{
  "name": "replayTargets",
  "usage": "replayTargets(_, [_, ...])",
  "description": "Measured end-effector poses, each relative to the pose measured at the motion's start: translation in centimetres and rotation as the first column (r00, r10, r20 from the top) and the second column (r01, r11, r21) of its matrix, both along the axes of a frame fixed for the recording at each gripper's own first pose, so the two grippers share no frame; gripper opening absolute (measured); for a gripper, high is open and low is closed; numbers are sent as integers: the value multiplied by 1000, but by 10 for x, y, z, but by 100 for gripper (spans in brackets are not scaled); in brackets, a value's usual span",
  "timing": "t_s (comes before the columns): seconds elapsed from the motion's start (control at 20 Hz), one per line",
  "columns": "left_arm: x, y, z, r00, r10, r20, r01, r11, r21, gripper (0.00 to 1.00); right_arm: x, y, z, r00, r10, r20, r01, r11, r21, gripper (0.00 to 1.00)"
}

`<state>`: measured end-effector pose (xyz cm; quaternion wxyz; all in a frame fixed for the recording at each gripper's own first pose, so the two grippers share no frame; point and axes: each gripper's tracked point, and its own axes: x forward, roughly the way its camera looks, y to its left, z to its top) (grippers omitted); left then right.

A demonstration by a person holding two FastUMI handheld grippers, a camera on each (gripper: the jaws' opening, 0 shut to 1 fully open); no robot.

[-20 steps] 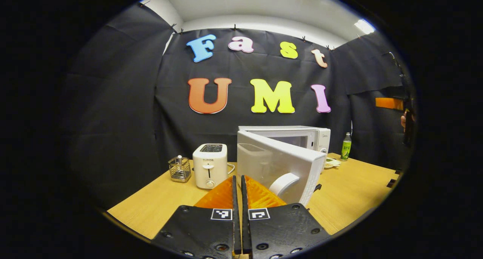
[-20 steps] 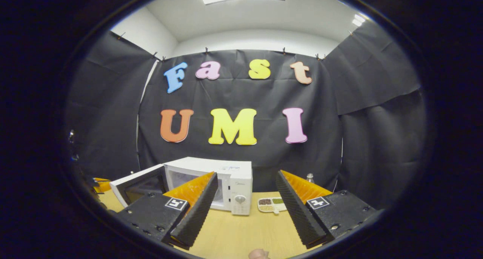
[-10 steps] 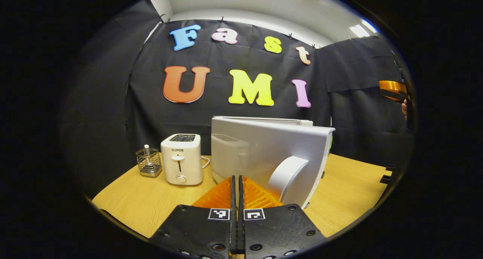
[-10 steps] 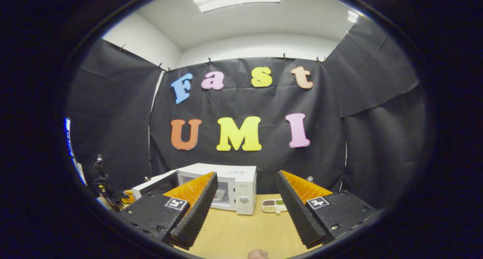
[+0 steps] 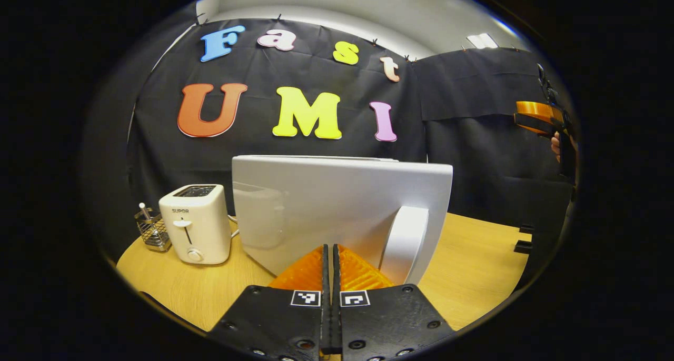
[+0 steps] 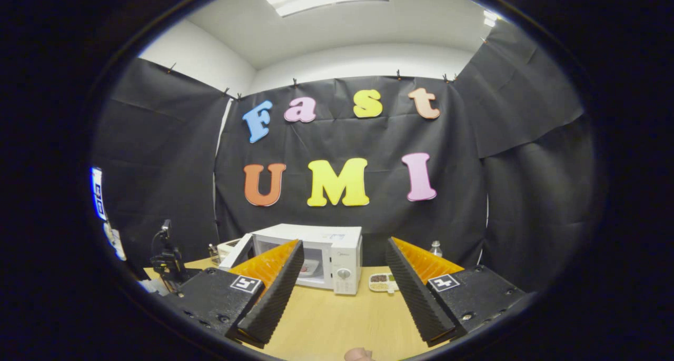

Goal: Open the microwave oven with the left hand, put the food in, and close the microwave oven.

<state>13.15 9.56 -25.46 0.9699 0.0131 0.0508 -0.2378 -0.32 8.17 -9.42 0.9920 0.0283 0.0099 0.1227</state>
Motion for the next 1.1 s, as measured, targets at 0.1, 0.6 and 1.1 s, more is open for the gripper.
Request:
replayTargets(0.1, [11, -13, 0, 1000, -16, -14, 16, 1000, -15, 0, 0, -4, -2, 1000, -1, -2, 1, 1000, 7, 90])
replayTargets(0.6, [69, -84, 6, 999, -7, -39, 6, 999, -40, 0, 9, -36, -19, 999, -28, -37, 30, 999, 30, 100])
replayTargets(1.1, [123, -142, -3, 998, 23, -51, -22, 1000, 16, 0, 25, -53, -38, 998, -9, -55, 11, 999, 41, 90])
